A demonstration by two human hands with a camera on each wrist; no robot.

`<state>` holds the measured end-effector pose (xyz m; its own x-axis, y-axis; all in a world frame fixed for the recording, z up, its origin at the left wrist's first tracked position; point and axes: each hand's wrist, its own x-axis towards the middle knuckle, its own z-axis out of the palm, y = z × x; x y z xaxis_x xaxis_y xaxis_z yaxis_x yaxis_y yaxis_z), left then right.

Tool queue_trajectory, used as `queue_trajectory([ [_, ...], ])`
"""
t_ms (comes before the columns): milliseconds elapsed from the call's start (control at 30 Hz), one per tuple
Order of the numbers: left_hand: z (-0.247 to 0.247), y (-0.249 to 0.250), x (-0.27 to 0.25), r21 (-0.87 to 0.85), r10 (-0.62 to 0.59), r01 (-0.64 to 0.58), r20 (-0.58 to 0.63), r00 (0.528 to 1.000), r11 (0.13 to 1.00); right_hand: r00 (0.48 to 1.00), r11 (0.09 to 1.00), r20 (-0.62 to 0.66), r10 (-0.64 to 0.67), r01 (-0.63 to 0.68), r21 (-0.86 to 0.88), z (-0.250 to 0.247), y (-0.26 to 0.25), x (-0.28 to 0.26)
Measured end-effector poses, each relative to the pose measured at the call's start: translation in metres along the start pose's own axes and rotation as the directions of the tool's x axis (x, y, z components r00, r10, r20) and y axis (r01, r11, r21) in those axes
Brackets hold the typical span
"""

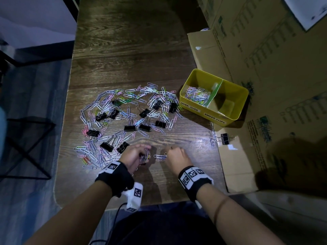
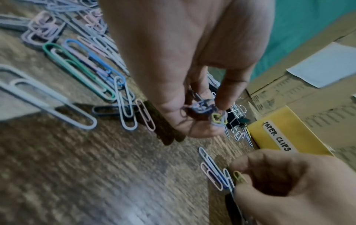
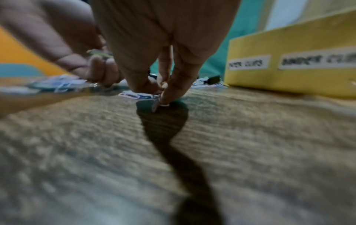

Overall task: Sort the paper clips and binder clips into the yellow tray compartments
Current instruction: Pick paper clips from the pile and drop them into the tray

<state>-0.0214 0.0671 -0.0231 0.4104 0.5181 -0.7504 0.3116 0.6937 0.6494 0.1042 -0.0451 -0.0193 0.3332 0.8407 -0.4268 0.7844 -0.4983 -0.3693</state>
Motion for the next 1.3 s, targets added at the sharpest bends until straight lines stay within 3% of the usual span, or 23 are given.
queue_trajectory([
  [67, 0.002, 0.002, -0.002, -0.084, -0.077, 0.083, 0.065, 0.995, 0.993, 0.994, 0.960, -0.062, 0.094, -0.074, 0.269, -0.002, 0.009, 0.000],
  [133, 0.003, 0.001, -0.002, -0.093, -0.139, 0.150, 0.113, 0.984, 0.984, 0.972, 0.828, -0.097, 0.216, -0.130, 0.545, -0.003, 0.018, -0.002],
  [233, 0.005, -0.002, 0.004, -0.008, -0.126, 0.127, 0.087, 0.988, 0.992, 0.928, 0.471, 0.065, 0.366, -0.245, 0.847, -0.005, 0.027, -0.001],
  [300, 0.008, -0.006, 0.006, 0.078, -0.070, 0.068, 0.015, 0.997, 0.995, 0.891, 0.193, 0.189, 0.412, -0.288, 0.938, -0.008, 0.030, 0.002],
  [367, 0.010, -0.011, 0.009, 0.260, 0.048, -0.038, -0.032, 0.998, 0.965, 0.868, 0.001, 0.268, 0.418, -0.296, 0.955, -0.012, 0.030, 0.003],
  [400, 0.010, -0.012, 0.009, 0.411, 0.137, -0.111, -0.034, 0.990, 0.905, 0.860, -0.057, 0.294, 0.418, -0.298, 0.953, -0.014, 0.030, 0.003],
  [467, 0.009, -0.013, 0.009, 0.713, 0.293, -0.229, 0.034, 0.956, 0.663, 0.843, -0.101, 0.337, 0.420, -0.325, 0.940, -0.014, 0.031, 0.004],
  [500, 0.008, -0.015, 0.009, 0.810, 0.340, -0.275, 0.100, 0.935, 0.518, 0.837, -0.038, 0.336, 0.431, -0.356, 0.934, -0.013, 0.031, 0.005],
  [533, 0.008, -0.016, 0.008, 0.864, 0.366, -0.316, 0.169, 0.915, 0.391, 0.840, 0.120, 0.307, 0.447, -0.396, 0.910, -0.014, 0.030, 0.005],
  [567, 0.007, -0.017, 0.006, 0.900, 0.378, -0.342, 0.228, 0.897, 0.271, 0.860, 0.343, 0.247, 0.447, -0.419, 0.841, -0.013, 0.029, 0.004],
  [633, 0.010, -0.021, 0.001, 0.926, 0.383, -0.375, 0.329, 0.863, 0.048, 0.931, 0.802, 0.072, 0.358, -0.346, 0.487, -0.008, 0.024, -0.003],
  [667, 0.011, -0.023, -0.001, 0.926, 0.369, -0.376, 0.360, 0.857, -0.029, 0.962, 0.928, 0.014, 0.274, -0.268, 0.259, -0.004, 0.020, -0.007],
  [700, 0.013, -0.024, -0.003, 0.924, 0.359, -0.375, 0.376, 0.854, -0.077, 0.980, 0.977, -0.005, 0.197, -0.196, 0.086, 0.000, 0.017, -0.011],
  [800, 0.014, -0.026, -0.005, 0.907, 0.314, -0.386, 0.420, 0.852, -0.168, 0.996, 0.994, 0.017, 0.085, -0.084, -0.071, 0.010, 0.014, -0.019],
  [1067, 0.020, -0.029, -0.012, 0.836, 0.161, -0.358, 0.456, 0.875, -0.416, 0.990, 0.990, 0.026, 0.137, -0.138, 0.024, 0.009, 0.004, -0.022],
  [1133, 0.021, -0.026, -0.013, 0.850, 0.149, -0.353, 0.437, 0.887, -0.392, 0.983, 0.980, 0.034, 0.179, -0.181, 0.080, 0.004, 0.003, -0.020],
  [1233, 0.024, -0.016, -0.015, 0.901, 0.140, -0.353, 0.395, 0.908, -0.252, 0.970, 0.950, 0.060, 0.233, -0.241, 0.199, -0.002, 0.001, -0.018],
  [1300, 0.027, -0.008, -0.016, 0.901, 0.134, -0.381, 0.412, 0.901, -0.207, 0.966, 0.936, 0.092, 0.240, -0.256, 0.241, -0.004, 0.000, -0.016],
])
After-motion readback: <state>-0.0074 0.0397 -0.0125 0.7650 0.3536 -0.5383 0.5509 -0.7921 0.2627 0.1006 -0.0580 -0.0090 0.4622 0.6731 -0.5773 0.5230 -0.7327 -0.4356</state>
